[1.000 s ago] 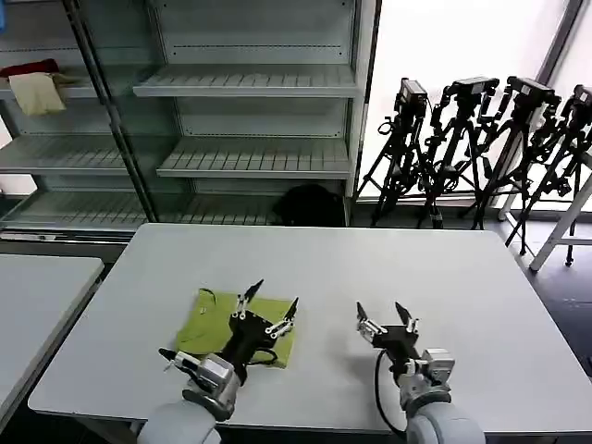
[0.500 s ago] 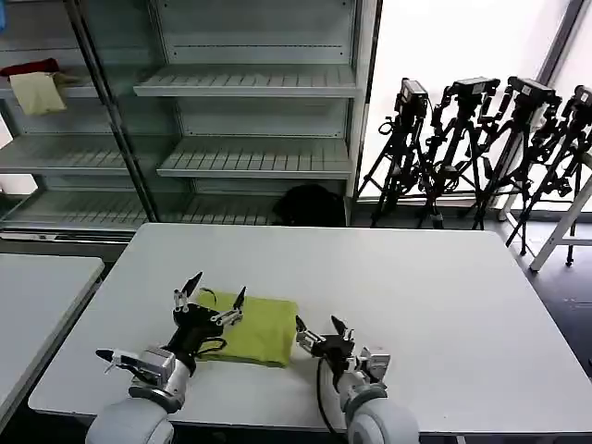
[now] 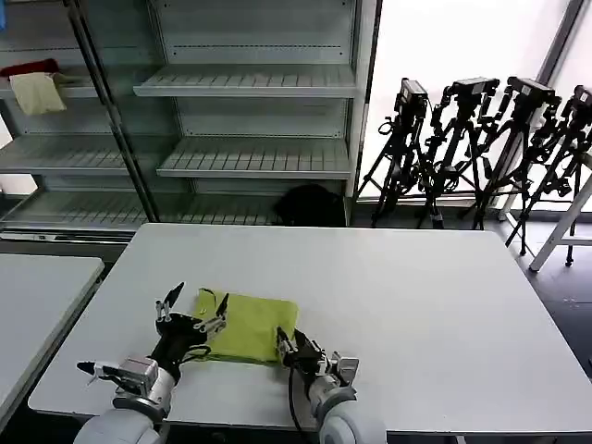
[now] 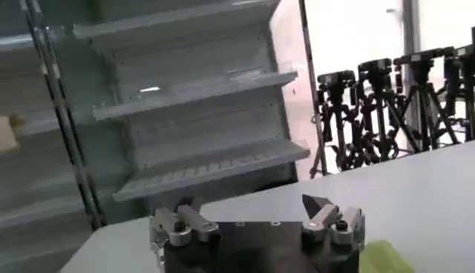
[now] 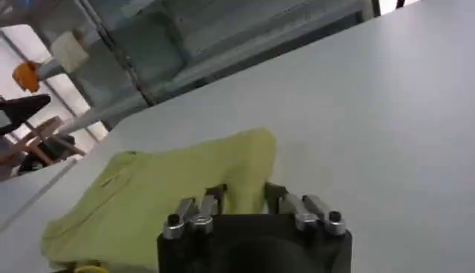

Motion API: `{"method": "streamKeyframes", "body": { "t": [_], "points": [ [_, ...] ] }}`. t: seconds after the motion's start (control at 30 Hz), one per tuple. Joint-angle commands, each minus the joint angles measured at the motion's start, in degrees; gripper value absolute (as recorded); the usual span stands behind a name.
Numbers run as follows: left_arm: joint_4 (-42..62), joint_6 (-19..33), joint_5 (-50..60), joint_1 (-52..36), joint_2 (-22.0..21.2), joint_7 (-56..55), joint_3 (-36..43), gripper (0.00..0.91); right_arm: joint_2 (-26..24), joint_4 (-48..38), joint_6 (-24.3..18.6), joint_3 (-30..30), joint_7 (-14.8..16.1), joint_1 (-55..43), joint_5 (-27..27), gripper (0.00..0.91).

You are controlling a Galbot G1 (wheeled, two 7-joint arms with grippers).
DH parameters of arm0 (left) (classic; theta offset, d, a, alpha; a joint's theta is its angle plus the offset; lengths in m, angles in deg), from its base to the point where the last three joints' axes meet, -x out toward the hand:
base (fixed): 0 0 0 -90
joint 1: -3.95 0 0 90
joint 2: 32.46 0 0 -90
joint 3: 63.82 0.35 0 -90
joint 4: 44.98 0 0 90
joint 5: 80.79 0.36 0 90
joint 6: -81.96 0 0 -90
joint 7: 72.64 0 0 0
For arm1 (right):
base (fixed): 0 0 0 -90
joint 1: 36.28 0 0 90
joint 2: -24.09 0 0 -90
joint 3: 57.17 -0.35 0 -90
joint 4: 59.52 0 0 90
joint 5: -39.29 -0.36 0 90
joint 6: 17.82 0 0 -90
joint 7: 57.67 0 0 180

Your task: Fold and organize the clothes.

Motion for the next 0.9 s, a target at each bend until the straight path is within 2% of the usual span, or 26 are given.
{"method": "streamKeyframes", "body": {
  "t": [0.03,0.33,0.5,0.73,0.9],
  "points": [
    [0.27,0.28,-0.4,1.31,-0.42,-0.03,-1.37,0.907,0.95,-1.3,0.31,0.88,-1.34,-0.41,-1.53,0.0],
    [0.98,0.44,-0.37,1.27,-0.86,-0.05,-1.07,0.907,-1.39,3.16,0.29,-3.18,-1.7,0.11,-2.87,0.0],
    [1.4,0.58,-0.37,1.25,-1.06,-0.04,-0.93,0.907,-5.4,6.62,0.35,-8.42,-1.43,0.19,-5.74,0.0],
    [1.93,0.75,-0.06,1.03,-1.31,0.25,-0.35,0.907,-10.64,8.21,0.35,-13.57,1.0,2.39,-7.76,0.0],
    [2.21,0.67,0.06,0.85,-1.53,0.35,-0.07,0.907,-10.73,7.75,0.33,-16.12,2.45,3.49,-7.2,0.0]
  ]
}}
